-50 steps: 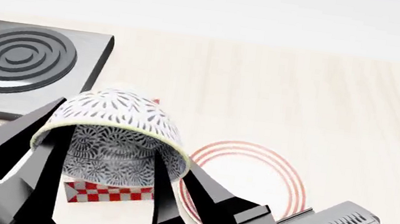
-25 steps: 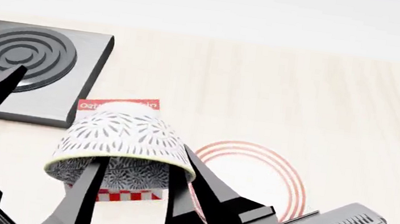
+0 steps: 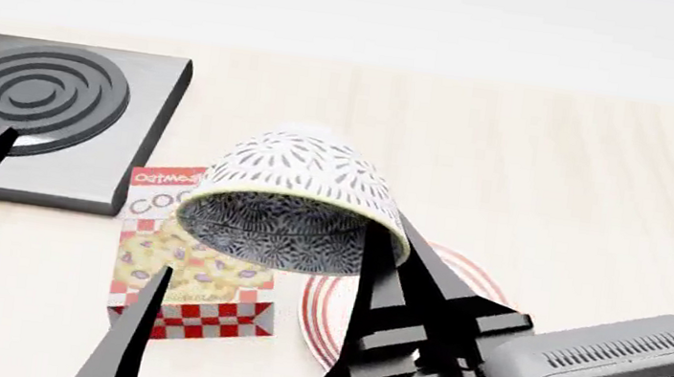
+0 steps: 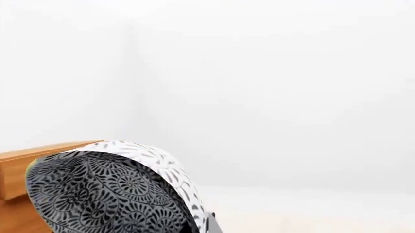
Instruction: Pick the akita bowl from table center and place it on the plate.
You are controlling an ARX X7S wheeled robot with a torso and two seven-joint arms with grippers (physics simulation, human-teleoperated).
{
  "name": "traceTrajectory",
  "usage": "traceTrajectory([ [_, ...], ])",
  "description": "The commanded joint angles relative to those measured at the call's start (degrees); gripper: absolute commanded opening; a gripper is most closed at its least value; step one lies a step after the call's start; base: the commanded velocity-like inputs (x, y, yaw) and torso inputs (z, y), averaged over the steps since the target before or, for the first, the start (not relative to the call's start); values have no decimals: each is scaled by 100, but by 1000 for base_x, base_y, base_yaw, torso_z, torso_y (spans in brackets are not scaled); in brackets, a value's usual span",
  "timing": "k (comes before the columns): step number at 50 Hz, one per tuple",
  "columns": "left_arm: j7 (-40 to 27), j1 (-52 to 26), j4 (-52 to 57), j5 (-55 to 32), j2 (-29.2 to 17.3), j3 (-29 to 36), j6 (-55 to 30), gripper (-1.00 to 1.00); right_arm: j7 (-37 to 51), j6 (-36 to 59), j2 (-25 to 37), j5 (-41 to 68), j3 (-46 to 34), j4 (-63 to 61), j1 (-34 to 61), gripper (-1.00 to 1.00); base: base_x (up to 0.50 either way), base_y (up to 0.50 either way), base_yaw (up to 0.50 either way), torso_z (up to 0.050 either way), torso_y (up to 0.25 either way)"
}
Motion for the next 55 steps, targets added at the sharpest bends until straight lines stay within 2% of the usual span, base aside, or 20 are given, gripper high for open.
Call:
traceTrajectory([
  [1,-100,372,151,-11,-133,-352,219,100,6,-40,-94,194,379,443,159,-100,0,0,0,0,0],
  [10,-509,1258,175,194,-34,-590,860,100,427,278,-240,752,531,991,525,-100,0,0,0,0,1],
  [14,-573,1668,-103,297,95,-591,1402,100,705,402,-373,1118,639,1201,701,-100,0,0,0,0,0],
  [17,-668,1633,53,325,79,-606,1197,100,1054,556,-445,1413,732,1350,896,-100,0,0,0,0,0],
  [25,-713,1881,-107,241,111,-702,1499,100,1674,784,-811,1795,712,1894,1459,-100,0,0,0,0,0],
  [31,-754,1825,-99,111,92,-774,1419,100,2190,1236,-1007,2234,493,2185,1911,-100,0,0,0,0,0],
  [36,-730,1838,-159,119,111,-733,1487,100,2547,1333,-1289,2847,581,2434,2073,-100,0,0,0,0,2],
  [37,-747,1814,-99,85,96,-741,1418,100,2979,1323,-1470,3258,709,2604,2067,-100,0,0,0,0,0],
  [39,-732,1833,-142,101,105,-732,1484,100,3152,1222,-1694,3631,824,2734,2009,-100,0,0,0,0,0],
  [44,-726,1837,-166,101,106,-717,1512,100,3302,1244,-1754,3630,725,2697,2005,-100,0,0,0,0,0],
  [45,-727,1837,-167,106,109,-706,1508,100,3591,1167,-1917,4037,853,2825,2000,-100,0,0,0,0,0],
  [46,-727,1835,-181,116,113,-695,1505,100,3557,1097,-1831,3380,695,2634,2064,-100,0,0,0,0,0],
  [47,-727,1835,-190,121,115,-691,1511,100,3633,1060,-1825,3178,647,2565,2080,-100,0,0,0,0,0],
  [48,-753,1814,-126,61,101,-712,1434,100,4154,666,-2207,3368,955,2580,1961,-100,0,0,0,0,0],
  [50,-751,1822,-141,69,103,-707,1458,100,4526,491,-2315,3039,966,2483,1954,-100,0,0,0,0,0],
  [55,-758,1835,-162,66,100,-717,1495,100,5092,196,-2649,3263,1127,2493,1966,-100,0,0,0,0,2],
])
